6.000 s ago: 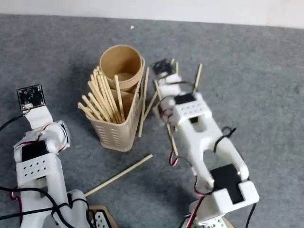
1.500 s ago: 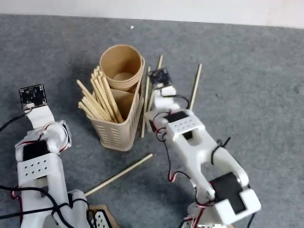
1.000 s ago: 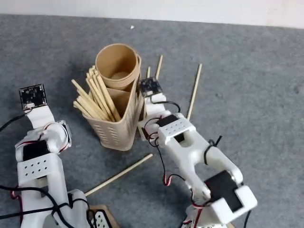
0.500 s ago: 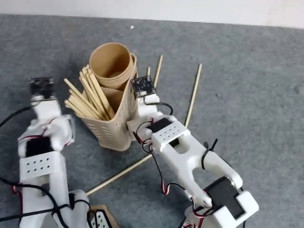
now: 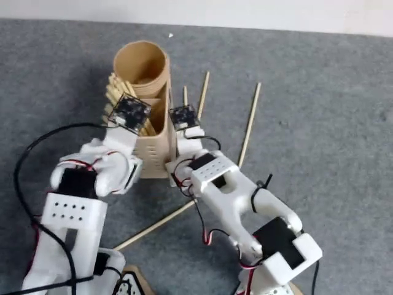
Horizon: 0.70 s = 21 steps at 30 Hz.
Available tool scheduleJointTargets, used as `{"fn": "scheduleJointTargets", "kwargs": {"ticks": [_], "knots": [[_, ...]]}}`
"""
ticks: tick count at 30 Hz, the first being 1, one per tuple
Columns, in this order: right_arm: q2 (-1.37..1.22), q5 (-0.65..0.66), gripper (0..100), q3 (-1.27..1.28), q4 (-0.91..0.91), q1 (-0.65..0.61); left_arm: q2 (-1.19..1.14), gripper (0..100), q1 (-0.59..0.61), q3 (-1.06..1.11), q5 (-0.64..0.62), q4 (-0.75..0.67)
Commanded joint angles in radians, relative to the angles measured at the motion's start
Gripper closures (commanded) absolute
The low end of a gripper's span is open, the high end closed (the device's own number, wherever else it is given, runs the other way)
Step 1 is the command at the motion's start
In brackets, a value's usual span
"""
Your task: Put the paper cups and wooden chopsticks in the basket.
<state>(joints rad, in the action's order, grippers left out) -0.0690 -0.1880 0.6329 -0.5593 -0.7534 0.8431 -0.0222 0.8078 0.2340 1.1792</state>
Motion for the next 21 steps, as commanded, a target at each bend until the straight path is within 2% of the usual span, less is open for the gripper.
{"fn": "scheduleJointTargets", "kwargs": {"ticks": [1,4,15,21], "knots": [[-0.002,-0.002,85.3,-0.031,0.012,-0.094,0.005,80,-0.016,-0.058,0.002,0.011],[-0.002,-0.002,85.3,-0.030,0.010,-0.101,0.004,80,0.033,-0.058,0.005,0.011],[-0.002,0.002,85.3,-0.030,0.012,0.062,0.012,80,0.231,-0.061,0.057,0.029],[-0.004,0.005,85.3,-0.030,0.012,0.147,0.012,80,0.282,-0.054,0.058,0.031]]}}
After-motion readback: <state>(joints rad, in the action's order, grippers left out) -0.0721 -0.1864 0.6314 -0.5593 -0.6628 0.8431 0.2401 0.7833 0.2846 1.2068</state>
